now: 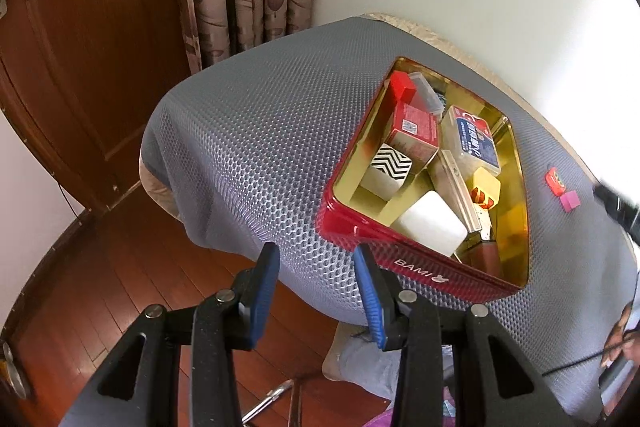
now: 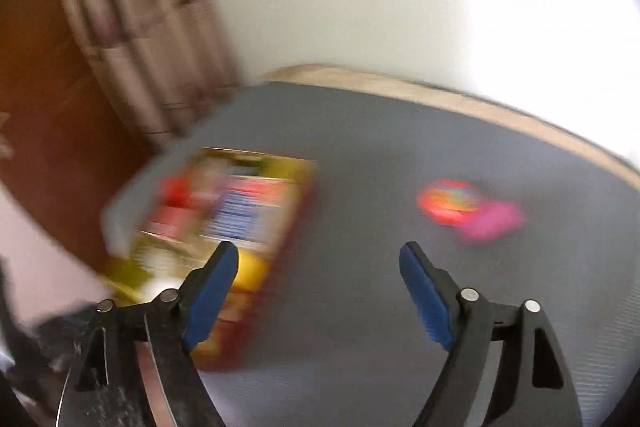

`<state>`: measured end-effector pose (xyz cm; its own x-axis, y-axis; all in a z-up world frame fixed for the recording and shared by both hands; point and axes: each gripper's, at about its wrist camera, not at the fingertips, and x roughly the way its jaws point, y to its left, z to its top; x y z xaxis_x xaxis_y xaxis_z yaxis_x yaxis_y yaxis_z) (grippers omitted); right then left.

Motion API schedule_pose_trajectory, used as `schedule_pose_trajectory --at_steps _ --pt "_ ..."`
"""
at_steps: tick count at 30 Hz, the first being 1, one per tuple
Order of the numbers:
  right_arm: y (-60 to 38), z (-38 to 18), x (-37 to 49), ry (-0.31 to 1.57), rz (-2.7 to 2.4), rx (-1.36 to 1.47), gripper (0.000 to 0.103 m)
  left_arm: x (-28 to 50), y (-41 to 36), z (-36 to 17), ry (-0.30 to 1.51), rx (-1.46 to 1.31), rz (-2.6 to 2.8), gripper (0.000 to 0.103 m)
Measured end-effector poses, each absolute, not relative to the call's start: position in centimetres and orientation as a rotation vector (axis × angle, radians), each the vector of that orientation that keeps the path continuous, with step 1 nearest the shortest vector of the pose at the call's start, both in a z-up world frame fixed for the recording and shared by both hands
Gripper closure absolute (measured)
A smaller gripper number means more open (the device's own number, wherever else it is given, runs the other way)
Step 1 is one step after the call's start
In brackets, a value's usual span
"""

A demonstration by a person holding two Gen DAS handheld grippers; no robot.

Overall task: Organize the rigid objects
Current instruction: 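Carry the white charger into the tin with the right tool and release, then grasp the orange tape measure with the left tool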

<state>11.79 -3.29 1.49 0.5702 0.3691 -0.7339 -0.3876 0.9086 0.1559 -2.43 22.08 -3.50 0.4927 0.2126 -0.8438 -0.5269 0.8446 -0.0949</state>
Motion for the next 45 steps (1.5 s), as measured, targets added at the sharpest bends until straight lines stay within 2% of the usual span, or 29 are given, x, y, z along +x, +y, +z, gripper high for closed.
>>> schedule_pose_trajectory --at_steps 7,9,11,16,18,19,25,31,37,45 --pt "-17.9 -5.2 12.6 0.908 0.035 -0.155 0.019 -2.1 19.5 -2.6 0.944 -0.275 0.43 0.064" --pt "-20.9 -6.3 12.5 0.927 -0.022 -0.157 0.017 -1.7 18.0 -2.0 0.944 -0.237 0.398 0.064" --pt "-23.9 -7.0 12.2 0.932 -0.082 -0.15 0.009 -1.0 15.9 -1.3 0.942 -0.189 0.349 0.064" --pt "-29.3 -7.1 12.1 0.936 -0.07 0.08 0.004 3.1 10.4 1.2 0.942 -0.134 0.173 0.064" --pt "-29.5 -7.3 12.4 0.949 -0.062 0.102 0.004 5.5 8.4 1.9 0.961 -0.148 0.099 0.051" --pt "-29.4 -7.3 12.4 0.949 -0.053 0.098 0.004 7.3 7.2 2.0 0.973 -0.161 0.063 0.049" --pt "-28.8 -6.5 11.6 0.877 0.044 0.073 0.004 16.9 1.8 1.0 1.058 -0.241 -0.017 0.048" --pt "-28.3 -6.0 10.7 0.865 0.121 0.083 0.004 25.0 -0.1 -3.3 1.197 -0.471 0.023 0.048" --pt "-28.0 -5.8 9.7 0.842 0.189 0.091 0.004 28.5 -0.5 -6.1 1.245 -0.574 0.15 0.048" --pt "-28.7 -5.2 8.6 0.827 0.226 0.099 0.004 31.3 -1.0 -7.7 1.271 -0.565 0.233 0.048"
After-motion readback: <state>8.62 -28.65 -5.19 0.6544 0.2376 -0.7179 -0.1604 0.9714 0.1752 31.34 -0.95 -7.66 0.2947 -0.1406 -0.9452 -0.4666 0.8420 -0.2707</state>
